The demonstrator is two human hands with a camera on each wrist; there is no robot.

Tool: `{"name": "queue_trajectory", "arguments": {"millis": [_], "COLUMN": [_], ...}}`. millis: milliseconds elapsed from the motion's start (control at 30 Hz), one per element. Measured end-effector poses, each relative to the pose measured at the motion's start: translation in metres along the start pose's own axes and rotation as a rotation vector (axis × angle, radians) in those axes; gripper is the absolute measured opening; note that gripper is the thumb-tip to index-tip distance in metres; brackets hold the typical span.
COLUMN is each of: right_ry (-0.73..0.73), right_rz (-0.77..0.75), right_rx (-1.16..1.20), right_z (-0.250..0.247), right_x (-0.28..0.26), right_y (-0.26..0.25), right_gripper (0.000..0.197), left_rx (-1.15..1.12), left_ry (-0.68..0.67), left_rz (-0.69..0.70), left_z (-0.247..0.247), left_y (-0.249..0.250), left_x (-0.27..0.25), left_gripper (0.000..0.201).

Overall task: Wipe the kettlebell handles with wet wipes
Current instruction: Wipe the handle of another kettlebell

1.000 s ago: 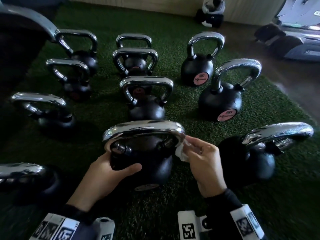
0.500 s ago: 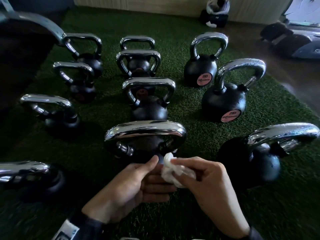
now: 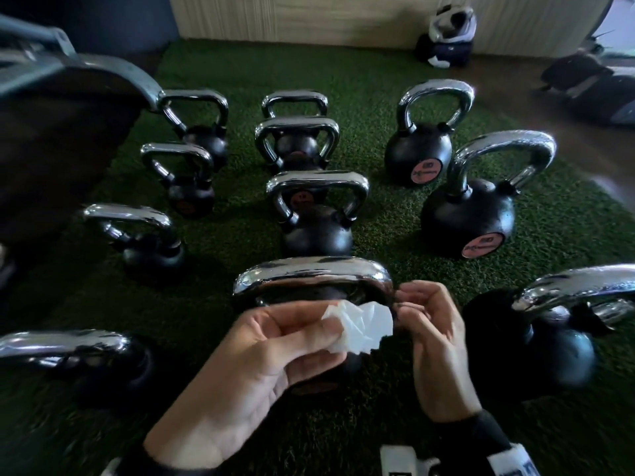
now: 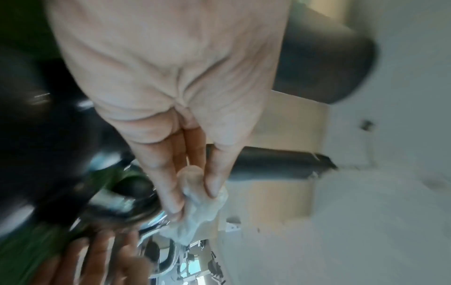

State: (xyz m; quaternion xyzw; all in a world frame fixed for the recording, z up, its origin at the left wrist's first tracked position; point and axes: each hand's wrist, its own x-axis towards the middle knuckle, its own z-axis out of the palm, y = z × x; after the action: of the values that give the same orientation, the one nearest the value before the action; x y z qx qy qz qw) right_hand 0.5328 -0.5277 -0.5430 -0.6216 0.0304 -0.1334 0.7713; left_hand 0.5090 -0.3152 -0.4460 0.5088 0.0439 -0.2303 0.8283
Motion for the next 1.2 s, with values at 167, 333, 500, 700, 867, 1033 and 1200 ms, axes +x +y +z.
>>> {"name": "queue_trajectory", "arguments": {"millis": [167, 333, 500, 700, 867, 1033, 1200], "right_ry": [-0.155, -0.049, -0.034, -0.043, -0.029, -0.048, -0.034], "right_rz": [0.072, 0.061, 0.063, 0.057, 0.052, 0.025, 0.022], "right_rx": [-0.274, -0.345, -0.361, -0.374, -0.367, -0.371, -0.356], "right_z": [0.030, 0.038, 0.037, 0.035, 0.036, 0.035, 0.036], "right_x": [0.010, 0.012, 0.013, 0.011, 0.012, 0.012, 0.010], "right_y": [0.032, 0.043, 0.043, 0.043, 0.046, 0.047, 0.046], "right_gripper": [0.034, 0.032, 0.016, 0.020, 0.019, 0.023, 0.026], "left_rx": [0.777, 1.319, 1.406, 1.342, 0.987, 0.602, 0.345], "left_ry": [0.278, 0.429, 0.419, 0.522, 0.583, 0.645, 0.739], "left_rz": [0.798, 1.024, 0.999, 0.996, 0.990, 0.901, 0.763], "left_z": [0.013, 0.001, -0.005, -0.041, -0.069, -0.084, -0.084], "left_y": [0.017, 0.009, 0.011, 0.020, -0.006, -0.038, -0.072], "left_x": [-0.004, 0.022, 0.019, 0.011, 0.019, 0.023, 0.025], "left_gripper": [0.025, 0.027, 0.023, 0.022, 0.022, 0.025, 0.026]}}
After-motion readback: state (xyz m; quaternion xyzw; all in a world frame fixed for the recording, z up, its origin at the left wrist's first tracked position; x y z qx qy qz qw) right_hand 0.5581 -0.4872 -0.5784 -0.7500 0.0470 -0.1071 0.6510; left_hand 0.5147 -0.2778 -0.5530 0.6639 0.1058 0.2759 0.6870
